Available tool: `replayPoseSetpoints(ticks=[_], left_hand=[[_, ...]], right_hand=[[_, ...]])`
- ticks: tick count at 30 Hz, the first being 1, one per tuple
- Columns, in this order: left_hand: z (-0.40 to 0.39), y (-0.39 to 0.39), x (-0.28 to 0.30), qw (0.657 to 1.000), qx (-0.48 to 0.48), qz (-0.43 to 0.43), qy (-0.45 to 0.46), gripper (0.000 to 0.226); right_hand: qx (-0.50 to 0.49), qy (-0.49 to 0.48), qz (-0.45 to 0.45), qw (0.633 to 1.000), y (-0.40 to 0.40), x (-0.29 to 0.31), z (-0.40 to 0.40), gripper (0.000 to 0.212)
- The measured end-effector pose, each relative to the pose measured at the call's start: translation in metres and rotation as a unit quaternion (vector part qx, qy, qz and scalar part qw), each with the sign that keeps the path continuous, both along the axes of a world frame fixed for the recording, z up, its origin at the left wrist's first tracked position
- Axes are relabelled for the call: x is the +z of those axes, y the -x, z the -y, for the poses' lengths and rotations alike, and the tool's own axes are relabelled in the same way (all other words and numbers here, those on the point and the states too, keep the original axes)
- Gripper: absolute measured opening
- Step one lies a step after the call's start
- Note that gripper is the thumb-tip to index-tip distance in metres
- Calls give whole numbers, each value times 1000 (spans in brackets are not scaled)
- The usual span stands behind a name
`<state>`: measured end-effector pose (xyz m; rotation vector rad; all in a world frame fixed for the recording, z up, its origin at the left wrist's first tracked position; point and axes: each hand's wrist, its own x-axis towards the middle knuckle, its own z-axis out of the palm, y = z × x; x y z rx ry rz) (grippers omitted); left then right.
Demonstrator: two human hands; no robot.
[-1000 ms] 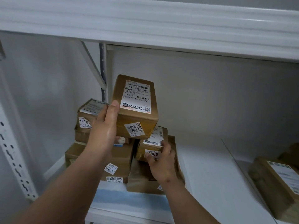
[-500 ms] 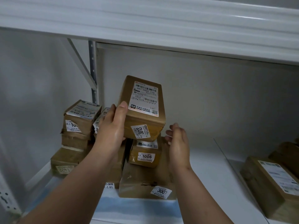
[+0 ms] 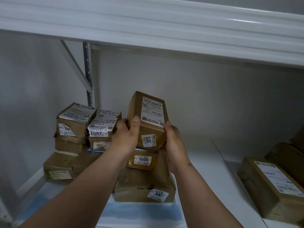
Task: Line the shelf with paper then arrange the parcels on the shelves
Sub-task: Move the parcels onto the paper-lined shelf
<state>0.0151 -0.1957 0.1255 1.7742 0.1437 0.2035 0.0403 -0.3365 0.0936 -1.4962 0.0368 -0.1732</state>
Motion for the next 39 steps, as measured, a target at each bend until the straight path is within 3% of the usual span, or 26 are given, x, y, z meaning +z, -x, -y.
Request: replayPoseSetpoints(ticks=[8, 16, 19, 21, 25, 31, 36, 39], left_hand=[[1, -4, -6, 999, 7, 29, -23, 42], [0, -5, -2, 999, 4, 25, -35, 44], [-2, -5, -4, 996, 19, 30, -76, 51], [1, -3, -5, 991, 29, 58, -113, 55], [21, 9, 7, 968, 65, 147, -192, 49], [82, 27, 16, 961, 23, 208, -183, 43], [149, 31, 1, 972, -47, 189, -132, 38], [194, 31, -16, 984, -100, 107, -105, 38]], right_hand=[[7, 59, -31, 998, 6, -6, -2, 43], [1, 91, -9, 996, 18, 0, -3, 44], [-7, 95, -21, 995, 22, -2, 2, 57], [-24, 91, -40, 995, 24, -4, 8, 63], [-78, 96, -40, 991, 30, -8, 24, 54], [-158, 118, -27, 980, 39, -22, 85, 41], [-236, 214, -21, 948, 56, -28, 157, 35], [-286, 357, -48, 888, 73, -27, 211, 39]])
